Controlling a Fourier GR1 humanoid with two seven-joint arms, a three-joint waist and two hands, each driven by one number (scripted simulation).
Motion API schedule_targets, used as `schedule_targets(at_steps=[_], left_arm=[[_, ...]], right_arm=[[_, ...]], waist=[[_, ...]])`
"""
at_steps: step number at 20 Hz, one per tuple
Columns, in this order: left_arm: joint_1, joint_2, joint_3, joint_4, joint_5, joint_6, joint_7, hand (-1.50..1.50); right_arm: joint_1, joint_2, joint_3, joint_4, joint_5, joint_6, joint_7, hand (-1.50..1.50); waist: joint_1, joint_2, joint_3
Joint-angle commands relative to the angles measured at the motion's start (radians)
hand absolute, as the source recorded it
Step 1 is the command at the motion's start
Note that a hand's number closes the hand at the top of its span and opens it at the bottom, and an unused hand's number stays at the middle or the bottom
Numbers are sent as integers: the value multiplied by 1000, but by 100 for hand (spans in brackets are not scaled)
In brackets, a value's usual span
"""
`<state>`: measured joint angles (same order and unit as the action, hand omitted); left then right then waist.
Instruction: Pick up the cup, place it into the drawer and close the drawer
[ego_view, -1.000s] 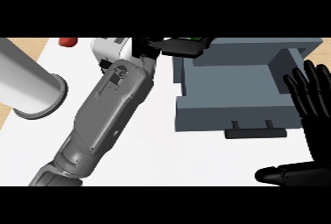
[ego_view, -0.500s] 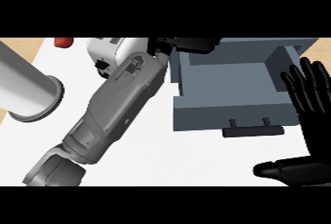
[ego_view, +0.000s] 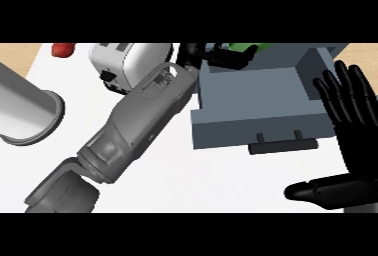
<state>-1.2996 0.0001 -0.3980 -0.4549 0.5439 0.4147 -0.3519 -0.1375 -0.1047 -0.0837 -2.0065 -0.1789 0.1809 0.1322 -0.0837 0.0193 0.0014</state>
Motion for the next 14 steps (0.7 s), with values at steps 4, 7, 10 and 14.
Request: schedule_targets(at_steps=[4,7,10,14], left_arm=[[-25,0,-138,56,33,51,15,150],[-27,0,-178,82,29,51,24,-150],[-13,0,-222,64,48,90,40,-150],[-33,0,-192,25,115,97,28,-150]], right_arm=[[-7,-20,-24,10,-41,26,5,-150],[-2,17,15,33,12,4,-37,-150],[-53,2,15,22,-13,9,3,-150],[-17,1,0,-23,-69,27,15,-150]], waist=[[-24,2,1],[-23,6,1],[-40,9,0],[-38,4,0]])
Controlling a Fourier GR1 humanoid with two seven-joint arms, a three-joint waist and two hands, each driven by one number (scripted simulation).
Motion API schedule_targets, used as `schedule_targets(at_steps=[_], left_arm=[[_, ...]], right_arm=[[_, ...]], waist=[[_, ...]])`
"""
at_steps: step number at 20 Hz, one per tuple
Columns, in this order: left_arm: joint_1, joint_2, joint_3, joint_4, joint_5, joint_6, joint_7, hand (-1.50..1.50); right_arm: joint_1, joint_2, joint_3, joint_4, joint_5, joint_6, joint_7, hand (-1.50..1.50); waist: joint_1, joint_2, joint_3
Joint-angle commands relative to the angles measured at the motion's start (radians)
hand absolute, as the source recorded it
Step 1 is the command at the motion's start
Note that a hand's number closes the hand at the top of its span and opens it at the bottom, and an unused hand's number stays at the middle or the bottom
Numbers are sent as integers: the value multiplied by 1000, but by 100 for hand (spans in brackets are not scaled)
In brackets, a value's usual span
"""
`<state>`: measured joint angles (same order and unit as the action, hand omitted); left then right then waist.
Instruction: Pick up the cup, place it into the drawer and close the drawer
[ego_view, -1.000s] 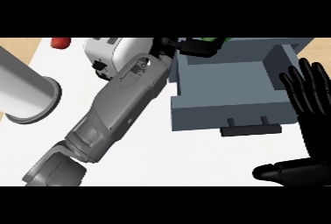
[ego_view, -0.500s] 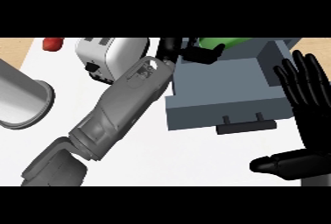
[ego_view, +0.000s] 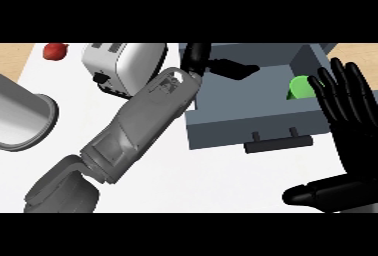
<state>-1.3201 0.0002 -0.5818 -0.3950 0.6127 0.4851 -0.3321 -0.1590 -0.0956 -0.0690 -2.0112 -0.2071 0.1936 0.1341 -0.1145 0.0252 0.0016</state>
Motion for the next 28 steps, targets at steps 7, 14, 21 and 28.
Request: schedule_targets(at_steps=[7,14,21,28], left_arm=[[28,0,42,-101,151,-49,-151,-150],[82,7,110,-198,167,-84,-120,-150],[224,134,167,-388,198,-65,-83,-150],[484,314,168,-675,198,-70,-8,-150]], right_arm=[[37,-9,-36,-43,-110,26,44,-150],[55,-65,-81,-50,-160,91,31,150],[121,-169,-47,-120,-34,191,26,150],[111,-174,27,-76,150,186,22,150]], waist=[[27,-10,-1],[109,-28,-1],[132,-36,-2],[159,-37,-2]])
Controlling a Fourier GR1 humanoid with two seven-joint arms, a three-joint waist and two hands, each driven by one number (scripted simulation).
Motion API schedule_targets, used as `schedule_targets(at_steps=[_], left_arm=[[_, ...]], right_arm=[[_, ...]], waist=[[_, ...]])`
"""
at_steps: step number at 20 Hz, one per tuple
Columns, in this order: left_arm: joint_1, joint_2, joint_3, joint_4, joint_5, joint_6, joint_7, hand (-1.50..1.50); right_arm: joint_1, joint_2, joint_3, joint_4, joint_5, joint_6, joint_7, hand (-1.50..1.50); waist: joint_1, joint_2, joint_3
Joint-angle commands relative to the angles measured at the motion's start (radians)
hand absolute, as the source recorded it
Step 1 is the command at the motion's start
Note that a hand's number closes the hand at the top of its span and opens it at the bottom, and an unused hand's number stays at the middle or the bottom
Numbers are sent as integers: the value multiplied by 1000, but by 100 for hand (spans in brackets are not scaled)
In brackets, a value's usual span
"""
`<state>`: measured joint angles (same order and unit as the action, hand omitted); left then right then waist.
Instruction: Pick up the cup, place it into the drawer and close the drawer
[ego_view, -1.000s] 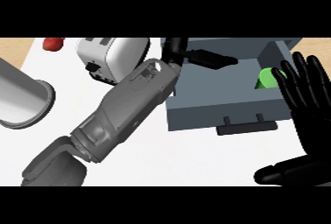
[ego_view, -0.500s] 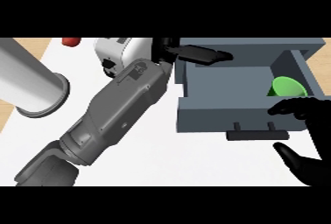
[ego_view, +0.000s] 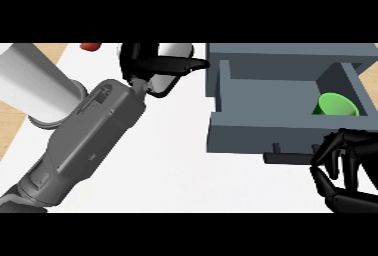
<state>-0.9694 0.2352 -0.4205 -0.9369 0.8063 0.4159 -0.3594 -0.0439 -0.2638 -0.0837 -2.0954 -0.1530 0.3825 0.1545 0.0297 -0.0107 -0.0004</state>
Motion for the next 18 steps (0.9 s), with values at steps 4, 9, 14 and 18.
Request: schedule_targets(at_steps=[4,9,14,18], left_arm=[[258,163,62,-264,13,-20,56,-150],[455,227,71,-494,23,-44,87,-150],[558,246,94,-487,25,-101,27,-150],[651,332,141,-564,45,-185,38,-150]], right_arm=[[57,-11,43,-26,109,13,21,150],[27,10,115,118,308,-17,-94,150],[-15,-100,200,135,543,-1,-190,150],[-68,-93,260,325,729,-103,-271,150]], waist=[[-15,4,0],[-8,6,1],[-5,8,0],[4,11,1]])
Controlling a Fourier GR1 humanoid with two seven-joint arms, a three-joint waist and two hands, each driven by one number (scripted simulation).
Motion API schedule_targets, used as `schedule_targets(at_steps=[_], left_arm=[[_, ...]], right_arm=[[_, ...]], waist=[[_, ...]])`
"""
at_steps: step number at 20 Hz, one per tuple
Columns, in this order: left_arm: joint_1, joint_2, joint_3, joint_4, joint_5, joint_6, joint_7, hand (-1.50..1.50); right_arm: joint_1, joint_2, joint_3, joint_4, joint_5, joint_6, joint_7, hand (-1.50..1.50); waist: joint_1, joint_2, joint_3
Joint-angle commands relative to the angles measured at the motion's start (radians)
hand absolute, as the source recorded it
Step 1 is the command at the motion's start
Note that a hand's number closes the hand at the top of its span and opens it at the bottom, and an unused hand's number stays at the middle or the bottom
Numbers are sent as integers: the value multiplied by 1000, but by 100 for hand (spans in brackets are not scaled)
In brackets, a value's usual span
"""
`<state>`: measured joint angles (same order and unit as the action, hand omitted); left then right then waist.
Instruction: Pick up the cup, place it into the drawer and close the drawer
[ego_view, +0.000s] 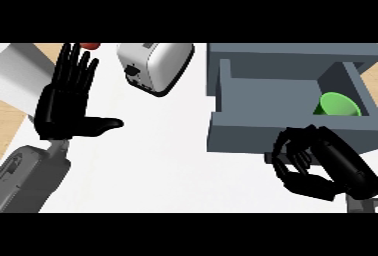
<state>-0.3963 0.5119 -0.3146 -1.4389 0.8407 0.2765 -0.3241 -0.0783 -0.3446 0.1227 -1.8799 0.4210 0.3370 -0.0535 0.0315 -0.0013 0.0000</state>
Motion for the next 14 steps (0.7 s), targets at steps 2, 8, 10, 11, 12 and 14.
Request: schedule_targets(at_steps=[2,8,10,11,12,14], left_arm=[[137,50,53,-74,7,-55,-16,-150],[228,43,116,-33,-2,-188,-64,-150],[293,91,161,-87,8,-215,-62,-150],[235,63,164,-5,-12,-235,-58,-150],[258,46,165,-52,-3,-220,-27,-150],[303,61,206,-72,-9,-250,-53,-150]], right_arm=[[-65,9,93,204,213,-94,-103,150],[-203,108,118,506,323,-201,-132,-150],[-217,100,112,569,357,-225,-151,-150],[-254,122,132,582,385,-217,-123,-150],[-229,116,140,579,404,-222,-135,-150],[-277,104,89,729,396,-256,-221,-150]], waist=[[-3,2,0],[-14,4,0],[-9,3,0],[-21,4,0],[-23,2,0],[-19,3,0]])
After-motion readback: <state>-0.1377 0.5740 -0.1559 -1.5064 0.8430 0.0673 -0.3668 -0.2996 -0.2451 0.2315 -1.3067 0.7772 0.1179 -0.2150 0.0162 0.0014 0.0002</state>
